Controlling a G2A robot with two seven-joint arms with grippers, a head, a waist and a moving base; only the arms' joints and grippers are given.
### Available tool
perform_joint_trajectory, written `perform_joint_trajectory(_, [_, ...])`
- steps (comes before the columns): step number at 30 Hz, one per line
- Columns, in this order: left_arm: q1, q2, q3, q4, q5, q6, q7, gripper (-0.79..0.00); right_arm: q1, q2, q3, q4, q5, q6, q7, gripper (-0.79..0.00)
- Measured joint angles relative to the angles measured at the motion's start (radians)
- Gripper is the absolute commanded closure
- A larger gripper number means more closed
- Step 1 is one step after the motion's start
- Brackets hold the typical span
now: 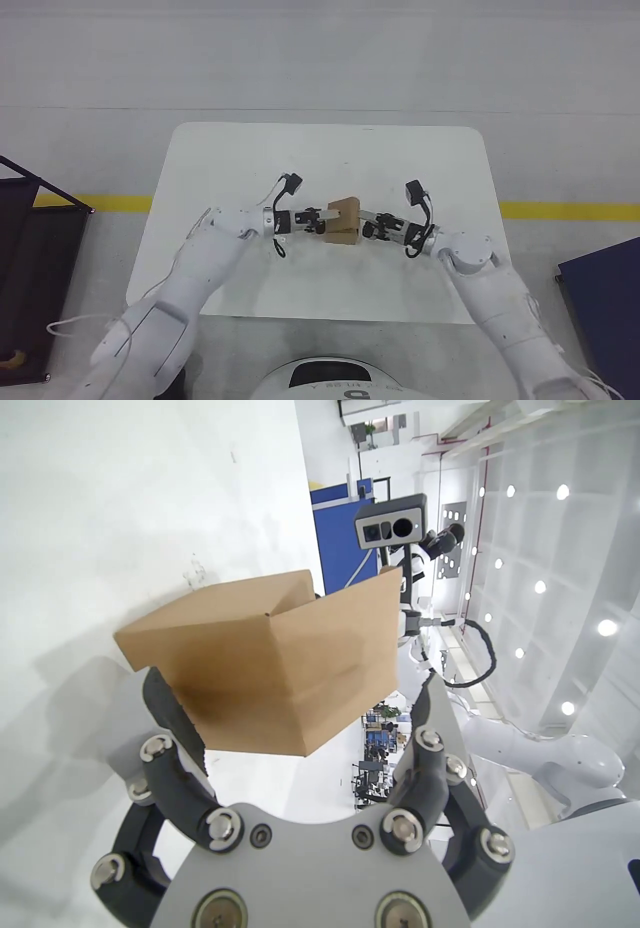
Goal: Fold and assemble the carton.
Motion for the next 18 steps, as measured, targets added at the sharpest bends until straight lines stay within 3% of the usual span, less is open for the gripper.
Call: perform_joint_trajectory(18, [0.033, 0.021, -0.012, -0.071, 0.032, 0.035, 0.023, -0.785, 0.013, 0.0, -0.032, 0.007, -0.009, -0.003, 0.0, -0.474])
